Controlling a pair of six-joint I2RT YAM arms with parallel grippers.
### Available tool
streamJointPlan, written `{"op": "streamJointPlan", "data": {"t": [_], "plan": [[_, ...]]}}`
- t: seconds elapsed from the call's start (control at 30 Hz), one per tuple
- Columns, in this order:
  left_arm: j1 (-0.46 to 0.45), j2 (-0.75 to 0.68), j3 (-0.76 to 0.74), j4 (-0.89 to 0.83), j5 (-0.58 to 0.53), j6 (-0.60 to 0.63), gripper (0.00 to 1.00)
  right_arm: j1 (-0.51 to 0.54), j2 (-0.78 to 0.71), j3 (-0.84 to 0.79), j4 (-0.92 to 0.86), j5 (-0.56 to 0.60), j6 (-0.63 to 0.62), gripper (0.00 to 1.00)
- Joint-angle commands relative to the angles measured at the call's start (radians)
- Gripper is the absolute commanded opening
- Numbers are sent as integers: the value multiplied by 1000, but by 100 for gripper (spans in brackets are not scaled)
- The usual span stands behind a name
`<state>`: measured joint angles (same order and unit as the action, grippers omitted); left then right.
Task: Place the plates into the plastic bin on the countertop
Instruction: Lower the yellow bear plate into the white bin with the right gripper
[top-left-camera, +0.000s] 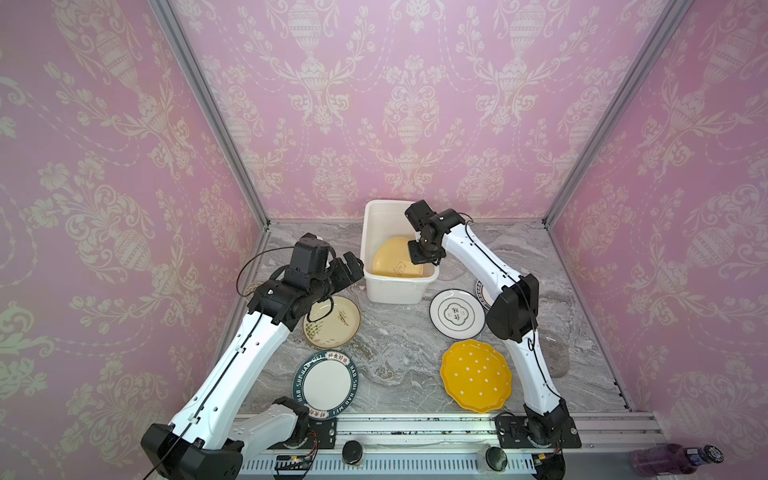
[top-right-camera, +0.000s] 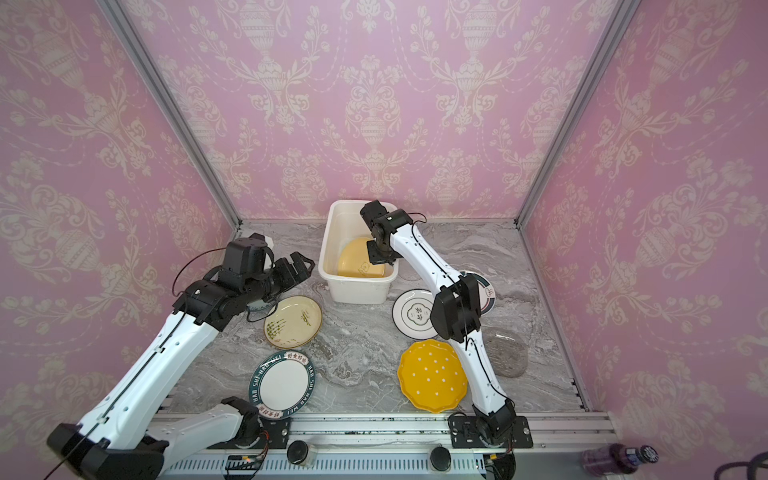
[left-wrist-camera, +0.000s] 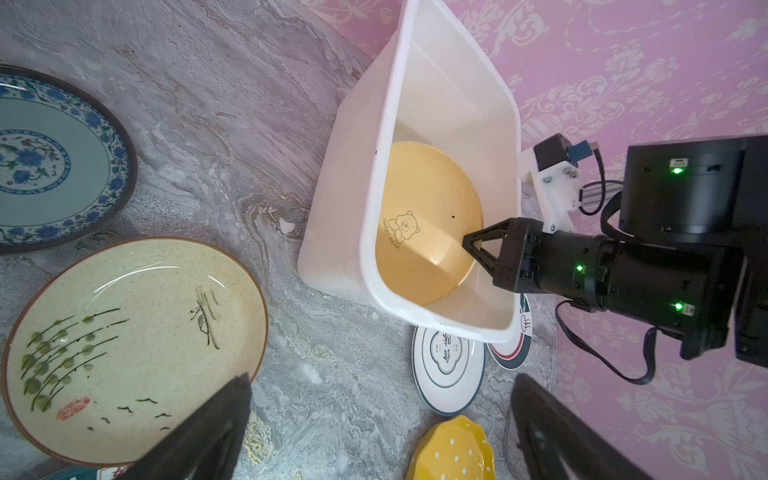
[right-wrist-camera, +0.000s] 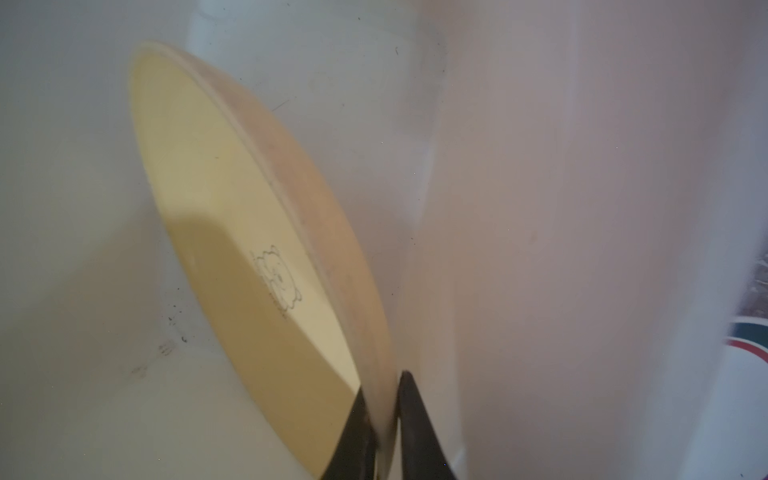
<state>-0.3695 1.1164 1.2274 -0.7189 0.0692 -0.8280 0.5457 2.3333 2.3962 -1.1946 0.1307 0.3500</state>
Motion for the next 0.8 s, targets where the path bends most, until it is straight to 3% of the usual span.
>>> {"op": "streamJointPlan", "data": {"t": [0.0,0.33,0.77], "plan": [[9,-12,-3,-7,15,18,99,8,19,-2,-39,23,-29,13],[29,-21,-31,-7,30,17,99,21,49,20,-39,30,-31,15],[65,-36,-56,-8,53,20,99,31,83,40,-46,39,-32,30]]}}
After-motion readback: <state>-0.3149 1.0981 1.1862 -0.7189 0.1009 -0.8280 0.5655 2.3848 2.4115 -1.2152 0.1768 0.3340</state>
